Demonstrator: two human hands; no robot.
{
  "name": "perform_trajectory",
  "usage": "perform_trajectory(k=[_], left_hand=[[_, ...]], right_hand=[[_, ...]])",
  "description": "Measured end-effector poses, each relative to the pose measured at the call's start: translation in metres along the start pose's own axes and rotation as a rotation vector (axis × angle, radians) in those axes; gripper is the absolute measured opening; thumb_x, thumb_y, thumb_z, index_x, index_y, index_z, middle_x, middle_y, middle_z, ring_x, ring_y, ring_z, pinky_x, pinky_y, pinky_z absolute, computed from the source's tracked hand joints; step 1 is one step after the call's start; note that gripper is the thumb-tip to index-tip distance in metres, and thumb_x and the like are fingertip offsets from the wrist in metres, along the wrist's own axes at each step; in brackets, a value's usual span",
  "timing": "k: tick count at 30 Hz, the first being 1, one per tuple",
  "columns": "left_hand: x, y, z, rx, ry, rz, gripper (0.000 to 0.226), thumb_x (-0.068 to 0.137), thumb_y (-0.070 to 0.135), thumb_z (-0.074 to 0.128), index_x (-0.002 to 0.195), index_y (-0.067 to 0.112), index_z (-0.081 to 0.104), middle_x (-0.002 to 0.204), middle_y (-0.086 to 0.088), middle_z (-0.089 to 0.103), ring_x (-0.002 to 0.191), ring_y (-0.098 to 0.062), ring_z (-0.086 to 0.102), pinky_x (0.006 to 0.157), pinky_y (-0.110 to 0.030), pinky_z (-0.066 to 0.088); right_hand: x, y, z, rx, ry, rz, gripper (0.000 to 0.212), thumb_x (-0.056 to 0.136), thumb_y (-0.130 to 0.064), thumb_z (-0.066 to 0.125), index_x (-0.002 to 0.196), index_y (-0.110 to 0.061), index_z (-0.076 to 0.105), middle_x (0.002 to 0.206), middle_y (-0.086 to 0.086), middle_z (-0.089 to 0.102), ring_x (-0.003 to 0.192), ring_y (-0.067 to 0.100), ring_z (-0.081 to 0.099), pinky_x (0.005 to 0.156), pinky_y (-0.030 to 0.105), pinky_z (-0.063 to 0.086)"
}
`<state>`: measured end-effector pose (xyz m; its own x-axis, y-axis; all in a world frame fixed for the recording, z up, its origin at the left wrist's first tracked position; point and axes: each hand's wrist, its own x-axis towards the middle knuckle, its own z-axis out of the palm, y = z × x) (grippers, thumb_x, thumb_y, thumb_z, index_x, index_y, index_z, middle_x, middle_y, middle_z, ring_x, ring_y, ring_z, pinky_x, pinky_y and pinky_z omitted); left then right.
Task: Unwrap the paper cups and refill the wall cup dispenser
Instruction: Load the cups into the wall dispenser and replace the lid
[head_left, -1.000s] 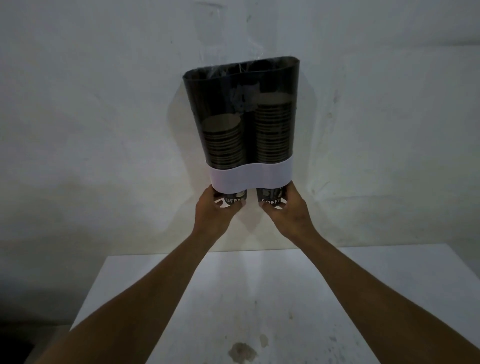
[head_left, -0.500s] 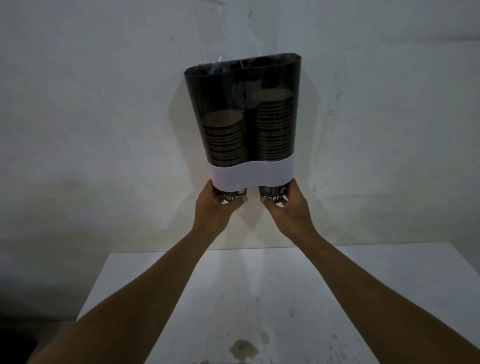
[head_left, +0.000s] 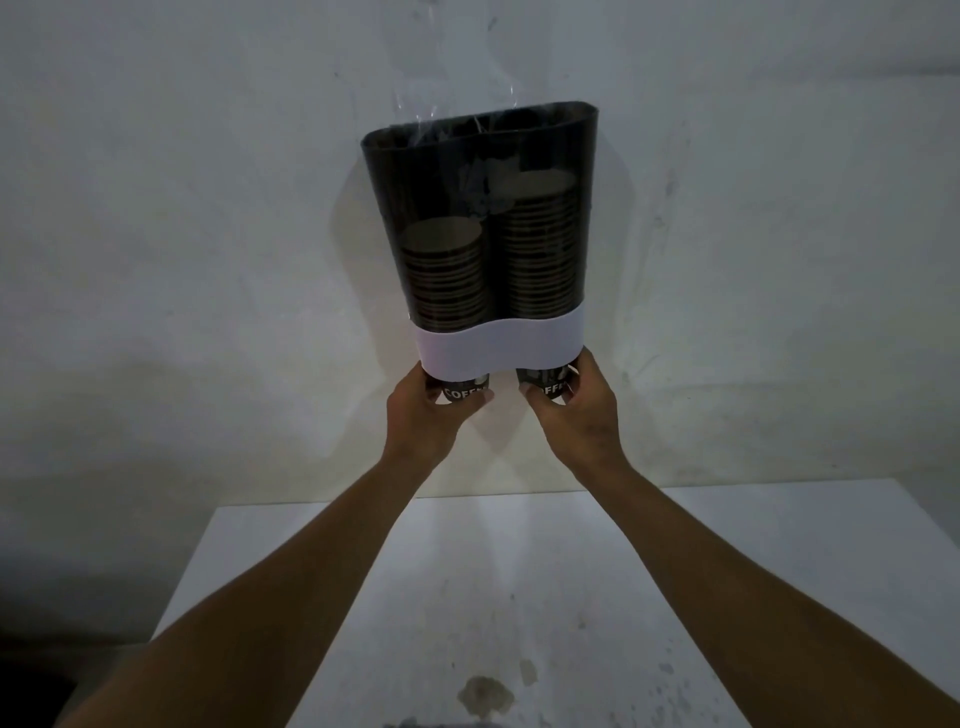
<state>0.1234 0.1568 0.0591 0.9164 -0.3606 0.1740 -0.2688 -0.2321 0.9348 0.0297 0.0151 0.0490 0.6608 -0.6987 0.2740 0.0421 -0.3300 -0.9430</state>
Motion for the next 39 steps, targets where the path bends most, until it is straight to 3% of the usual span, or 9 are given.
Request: perform_trajectory(k=[3, 7, 12, 16, 20, 39], left_hand=[[0.0002, 0.0002, 0.0023, -0.018, 0.023, -0.009, 0.054, 0.069, 0.031, 0.09, 0.116, 0.023, 0.063, 0.108, 0.007, 0.072, 0.097, -0.014, 0.067, 0.074, -0.012, 0.049], [0.002, 0.0011, 0.0032, -0.03, 0.018, -0.046, 0.064, 0.066, 0.035, 0.091, 0.121, 0.021, 0.061, 0.109, 0.006, 0.072, 0.096, -0.016, 0.067, 0.073, -0.015, 0.05], [0.0025, 0.0006, -0.0023, -0.045, -0.032, -0.059, 0.063, 0.066, 0.022, 0.092, 0.12, 0.016, 0.063, 0.111, 0.001, 0.073, 0.099, -0.02, 0.068, 0.089, -0.031, 0.057], [0.003, 0.0009, -0.0036, -0.005, -0.013, -0.041, 0.054, 0.066, 0.019, 0.092, 0.112, 0.022, 0.063, 0.107, 0.002, 0.073, 0.096, -0.019, 0.068, 0.08, -0.022, 0.053], [0.0037, 0.0016, -0.0037, 0.008, -0.012, -0.044, 0.058, 0.066, 0.019, 0.092, 0.116, 0.018, 0.063, 0.106, 0.004, 0.071, 0.093, -0.016, 0.066, 0.071, -0.011, 0.048], [0.004, 0.0011, 0.0014, 0.077, 0.048, -0.022, 0.062, 0.062, 0.023, 0.094, 0.115, 0.012, 0.065, 0.105, 0.004, 0.069, 0.094, -0.016, 0.064, 0.066, -0.005, 0.042]], right_hand=[[-0.0004, -0.0006, -0.0017, -0.006, -0.017, -0.002, 0.058, 0.082, -0.022, 0.079, 0.131, -0.029, 0.049, 0.114, -0.017, 0.06, 0.105, 0.004, 0.059, 0.09, 0.013, 0.046], [-0.001, -0.0028, -0.0031, -0.047, -0.044, -0.004, 0.07, 0.077, -0.018, 0.083, 0.135, -0.025, 0.044, 0.113, -0.017, 0.055, 0.099, 0.001, 0.055, 0.078, -0.001, 0.039], [-0.0012, 0.0011, -0.0037, -0.082, -0.045, -0.032, 0.07, 0.075, -0.008, 0.082, 0.133, -0.02, 0.047, 0.12, -0.008, 0.061, 0.11, 0.01, 0.057, 0.091, 0.013, 0.043], [-0.0001, 0.0024, -0.0043, -0.09, -0.057, -0.036, 0.065, 0.075, -0.01, 0.083, 0.13, -0.02, 0.05, 0.119, -0.006, 0.063, 0.109, 0.01, 0.06, 0.093, 0.016, 0.046], [0.0017, 0.0017, -0.0059, -0.089, -0.081, -0.024, 0.065, 0.077, -0.011, 0.082, 0.131, -0.021, 0.049, 0.118, -0.01, 0.061, 0.11, 0.008, 0.058, 0.095, 0.018, 0.045], [0.0057, -0.0001, -0.009, -0.126, -0.14, 0.0, 0.066, 0.082, -0.011, 0.076, 0.138, -0.026, 0.044, 0.124, -0.01, 0.06, 0.112, 0.006, 0.055, 0.083, 0.002, 0.039]])
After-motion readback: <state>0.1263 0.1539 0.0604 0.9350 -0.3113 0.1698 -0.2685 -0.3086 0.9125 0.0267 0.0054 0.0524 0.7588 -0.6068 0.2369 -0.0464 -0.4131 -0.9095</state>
